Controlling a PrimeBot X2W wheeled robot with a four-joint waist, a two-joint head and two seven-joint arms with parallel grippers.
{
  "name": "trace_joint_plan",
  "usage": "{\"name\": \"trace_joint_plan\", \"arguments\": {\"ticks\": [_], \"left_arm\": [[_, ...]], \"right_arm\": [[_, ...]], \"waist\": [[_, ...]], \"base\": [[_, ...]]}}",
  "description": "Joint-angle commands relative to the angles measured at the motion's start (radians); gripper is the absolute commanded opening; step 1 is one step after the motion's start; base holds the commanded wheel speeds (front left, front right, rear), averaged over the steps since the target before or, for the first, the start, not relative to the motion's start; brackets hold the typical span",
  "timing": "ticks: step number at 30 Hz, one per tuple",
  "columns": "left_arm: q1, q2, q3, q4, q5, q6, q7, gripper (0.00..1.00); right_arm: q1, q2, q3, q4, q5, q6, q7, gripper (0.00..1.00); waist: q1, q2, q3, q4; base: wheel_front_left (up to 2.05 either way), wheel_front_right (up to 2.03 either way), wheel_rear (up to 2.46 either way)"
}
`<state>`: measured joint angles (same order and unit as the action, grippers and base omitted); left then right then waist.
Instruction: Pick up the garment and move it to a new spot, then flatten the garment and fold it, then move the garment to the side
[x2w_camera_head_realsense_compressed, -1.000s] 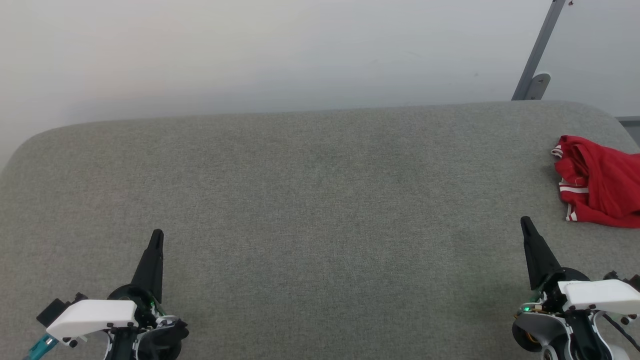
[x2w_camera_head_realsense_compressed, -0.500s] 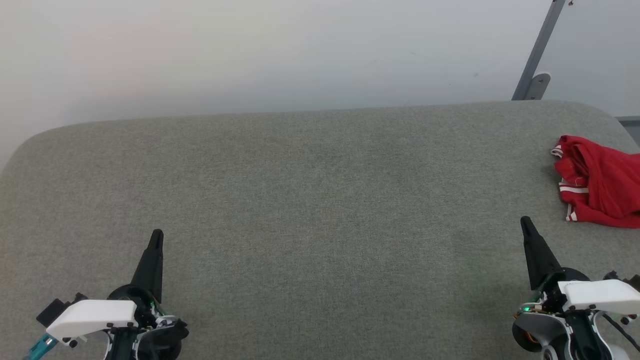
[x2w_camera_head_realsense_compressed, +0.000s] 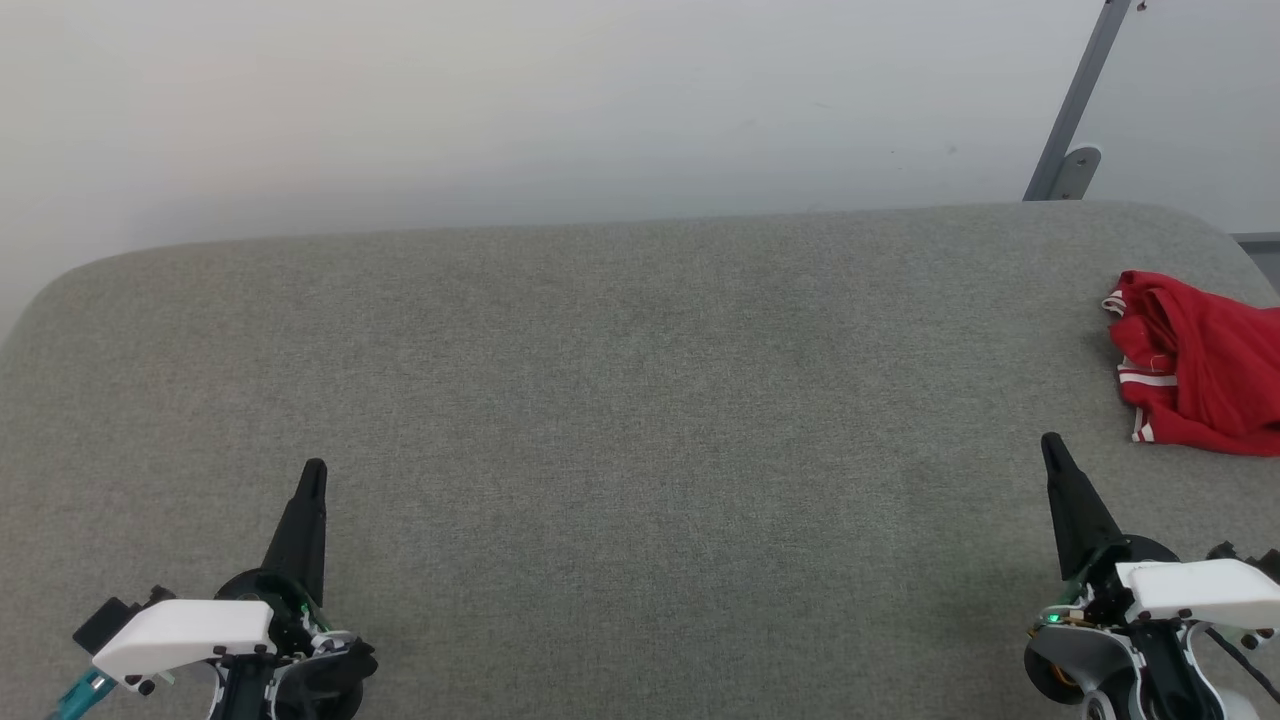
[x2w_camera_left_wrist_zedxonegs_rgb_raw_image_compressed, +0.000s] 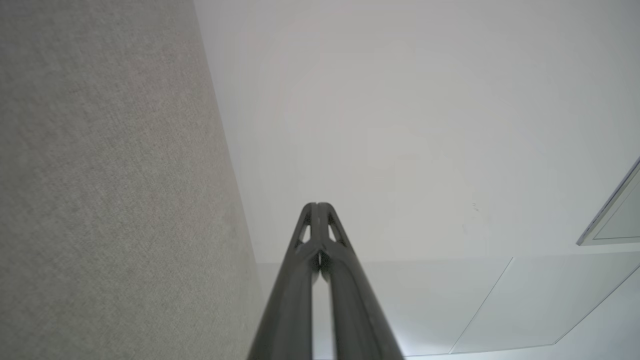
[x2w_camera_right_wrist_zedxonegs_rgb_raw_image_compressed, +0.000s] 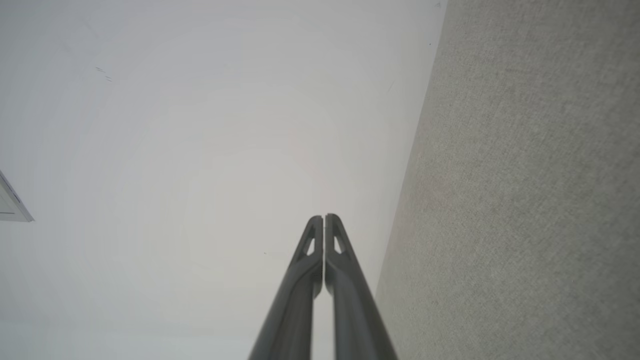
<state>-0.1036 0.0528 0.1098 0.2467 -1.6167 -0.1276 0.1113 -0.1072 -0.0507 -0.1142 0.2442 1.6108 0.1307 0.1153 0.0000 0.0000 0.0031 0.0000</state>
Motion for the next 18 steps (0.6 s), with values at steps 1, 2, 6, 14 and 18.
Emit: {"name": "trace_joint_plan", "arguments": {"ticks": [1,2,6,14,18], "left_arm": [[-0.012,-0.001,0.003,0.000,0.004,-0.006,0.005,0.00],[-0.012,-0.001,0.004,0.000,0.004,-0.006,0.005,0.00],[-0.012,-0.001,0.004,0.000,0.004,-0.006,0.005,0.00],[-0.012,-0.002,0.004,0.000,0.004,-0.006,0.006,0.00],[-0.013,-0.002,0.004,0.000,0.004,-0.006,0.005,0.00]], "right_arm": [[-0.004,0.001,-0.001,0.002,0.004,0.000,0.001,0.00],[-0.004,0.001,-0.001,0.002,0.004,0.000,0.001,0.00],[-0.004,0.001,-0.001,0.002,0.004,0.000,0.001,0.00],[-0.004,0.001,-0.001,0.002,0.004,0.000,0.001,0.00],[-0.004,0.001,-0.001,0.002,0.004,0.000,0.001,0.00]], "waist": [[0.0000,0.0000,0.000,0.000],[0.0000,0.0000,0.000,0.000],[0.0000,0.0000,0.000,0.000],[0.0000,0.0000,0.000,0.000],[0.0000,0.0000,0.000,0.000]], "base": [[0.00,0.00,0.00],[0.00,0.00,0.00],[0.00,0.00,0.00],[0.00,0.00,0.00],[0.00,0.00,0.00]]}}
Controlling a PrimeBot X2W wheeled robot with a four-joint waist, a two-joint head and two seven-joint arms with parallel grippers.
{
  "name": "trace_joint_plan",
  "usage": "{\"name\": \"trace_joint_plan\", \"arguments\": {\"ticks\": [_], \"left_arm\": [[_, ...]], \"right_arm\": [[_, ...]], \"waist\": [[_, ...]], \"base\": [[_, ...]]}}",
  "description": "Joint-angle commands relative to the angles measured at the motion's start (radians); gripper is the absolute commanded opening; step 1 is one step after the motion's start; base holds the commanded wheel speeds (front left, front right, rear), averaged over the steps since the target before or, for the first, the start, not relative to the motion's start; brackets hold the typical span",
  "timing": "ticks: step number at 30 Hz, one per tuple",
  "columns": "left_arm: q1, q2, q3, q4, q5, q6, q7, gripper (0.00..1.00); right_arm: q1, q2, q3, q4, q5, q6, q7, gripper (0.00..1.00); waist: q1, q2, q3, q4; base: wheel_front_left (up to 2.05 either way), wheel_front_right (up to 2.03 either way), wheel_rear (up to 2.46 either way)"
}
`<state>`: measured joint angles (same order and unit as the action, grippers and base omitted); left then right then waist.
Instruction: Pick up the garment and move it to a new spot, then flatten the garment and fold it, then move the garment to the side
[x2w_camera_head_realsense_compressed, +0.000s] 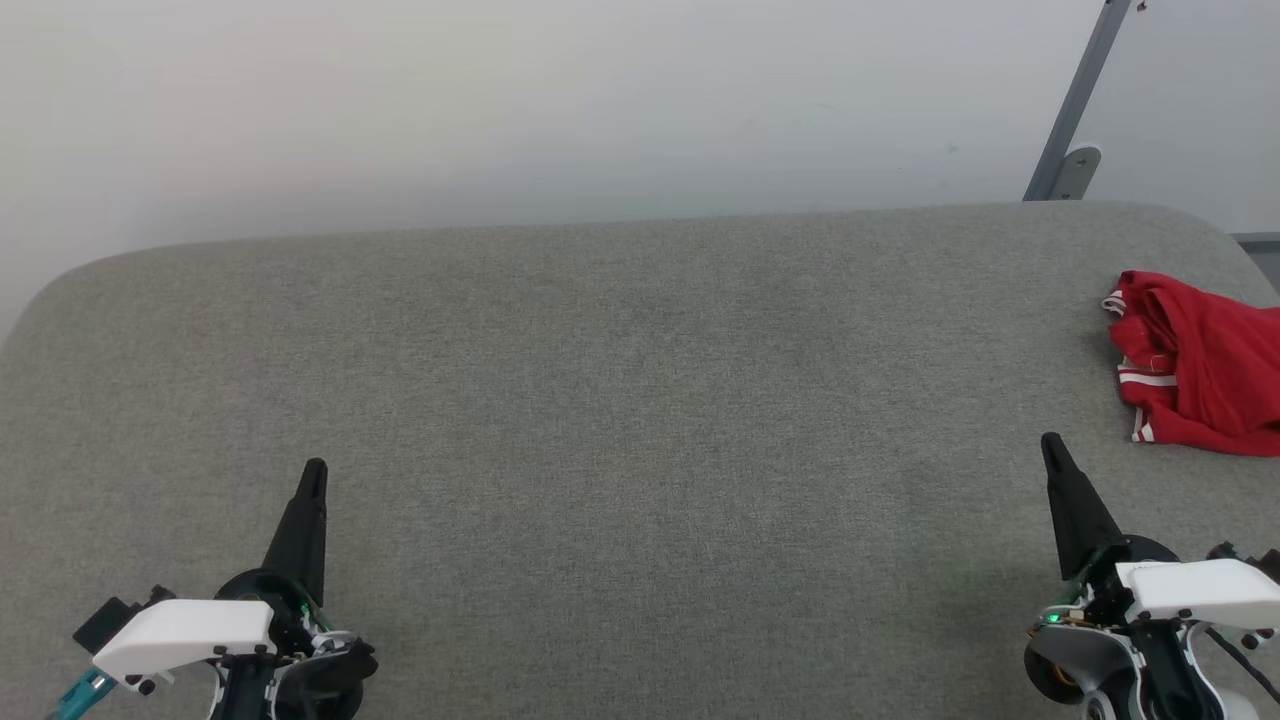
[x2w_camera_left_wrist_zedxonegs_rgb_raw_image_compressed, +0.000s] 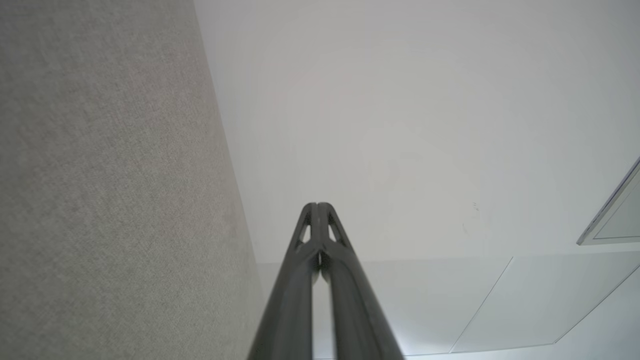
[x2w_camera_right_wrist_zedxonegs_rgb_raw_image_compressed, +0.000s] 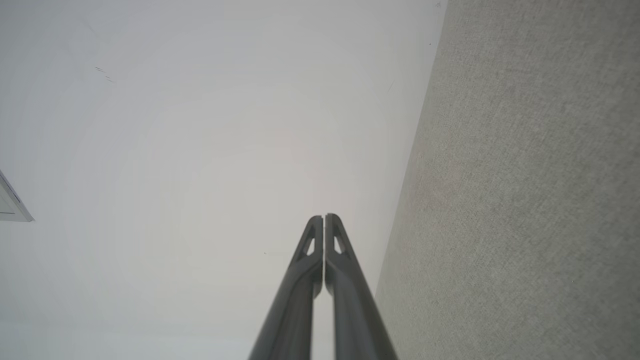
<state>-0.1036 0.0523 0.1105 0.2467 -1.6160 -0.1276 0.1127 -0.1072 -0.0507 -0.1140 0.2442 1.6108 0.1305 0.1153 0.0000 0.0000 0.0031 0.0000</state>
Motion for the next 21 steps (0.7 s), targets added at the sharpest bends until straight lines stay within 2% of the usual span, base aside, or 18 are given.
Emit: {"name": "trace_joint_plan", "arguments": {"ticks": [1,21], "left_arm": [[-0.013,-0.001,0.003,0.000,0.004,-0.006,0.003,0.00],[-0.013,-0.002,0.004,0.000,0.004,-0.006,0.003,0.00]], "right_arm": [[-0.004,0.001,-0.001,0.002,0.004,0.000,0.001,0.00],[-0.004,0.001,-0.001,0.002,0.004,0.000,0.001,0.00]], "waist": [[0.0000,0.0000,0.000,0.000],[0.0000,0.0000,0.000,0.000]], "base": [[0.00,0.00,0.00],[0.00,0.00,0.00]]}}
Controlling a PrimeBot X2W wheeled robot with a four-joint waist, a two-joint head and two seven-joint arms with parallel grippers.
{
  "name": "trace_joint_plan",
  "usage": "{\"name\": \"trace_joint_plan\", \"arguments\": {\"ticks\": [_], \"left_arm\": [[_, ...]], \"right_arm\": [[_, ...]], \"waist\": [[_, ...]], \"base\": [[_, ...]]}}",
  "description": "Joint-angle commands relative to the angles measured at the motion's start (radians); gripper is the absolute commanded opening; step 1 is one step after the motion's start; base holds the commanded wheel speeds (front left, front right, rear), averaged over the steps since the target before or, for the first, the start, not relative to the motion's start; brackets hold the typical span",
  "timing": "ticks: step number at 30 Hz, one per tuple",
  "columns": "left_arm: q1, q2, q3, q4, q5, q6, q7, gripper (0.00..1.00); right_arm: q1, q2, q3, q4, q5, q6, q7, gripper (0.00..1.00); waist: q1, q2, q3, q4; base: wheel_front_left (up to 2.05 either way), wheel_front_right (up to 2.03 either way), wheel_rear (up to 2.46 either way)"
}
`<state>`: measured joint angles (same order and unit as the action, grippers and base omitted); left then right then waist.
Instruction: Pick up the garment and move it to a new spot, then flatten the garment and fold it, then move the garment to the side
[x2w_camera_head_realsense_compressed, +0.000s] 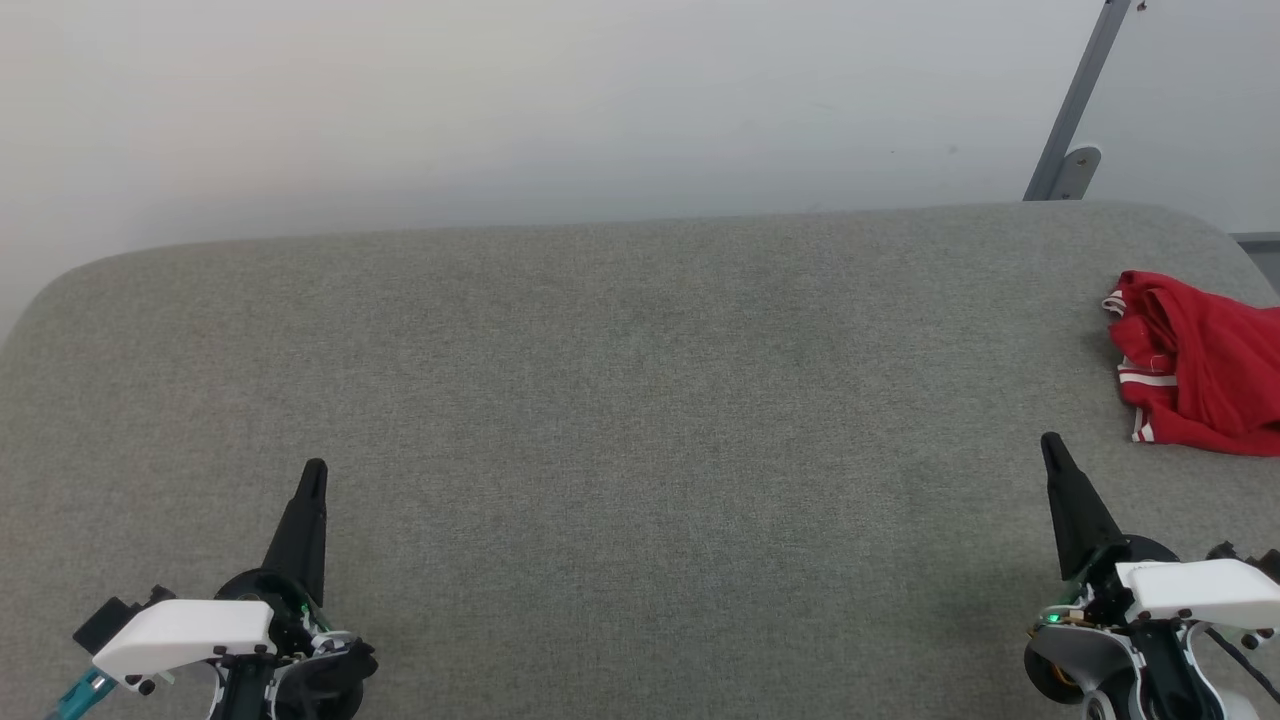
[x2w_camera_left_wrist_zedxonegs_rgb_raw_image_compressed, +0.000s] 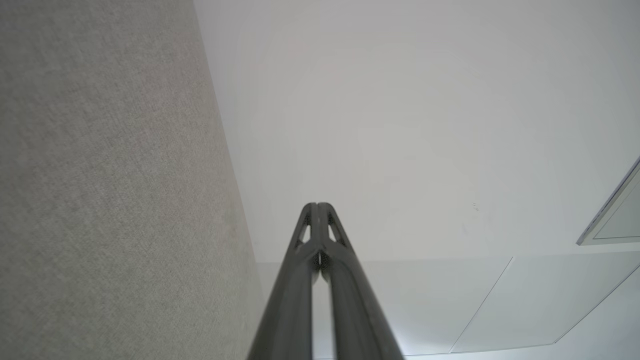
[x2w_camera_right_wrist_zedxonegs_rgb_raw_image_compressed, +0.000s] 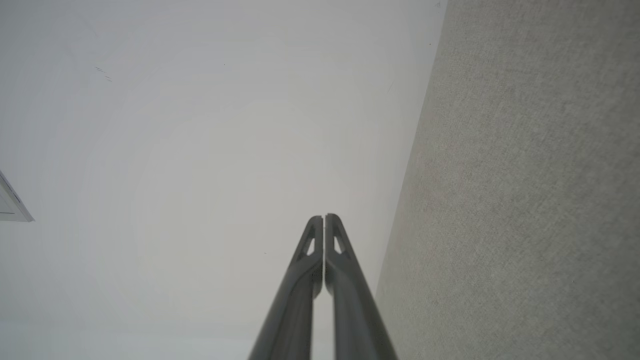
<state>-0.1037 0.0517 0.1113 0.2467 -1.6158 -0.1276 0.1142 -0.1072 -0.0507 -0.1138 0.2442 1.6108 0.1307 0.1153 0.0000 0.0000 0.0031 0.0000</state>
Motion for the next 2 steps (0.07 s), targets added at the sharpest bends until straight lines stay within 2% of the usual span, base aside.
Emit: {"name": "trace_joint_plan", "arguments": {"ticks": [1,2], "left_arm": [[-0.012,-0.001,0.003,0.000,0.004,-0.006,0.002,0.00],[-0.012,-0.001,0.003,0.000,0.004,-0.006,0.002,0.00]], "right_arm": [[-0.004,0.001,-0.001,0.002,0.004,0.000,0.001,0.00],[-0.004,0.001,-0.001,0.002,0.004,0.000,0.001,0.00]], "waist": [[0.0000,0.0000,0.000,0.000],[0.0000,0.0000,0.000,0.000]], "base": [[0.00,0.00,0.00],[0.00,0.00,0.00]]}}
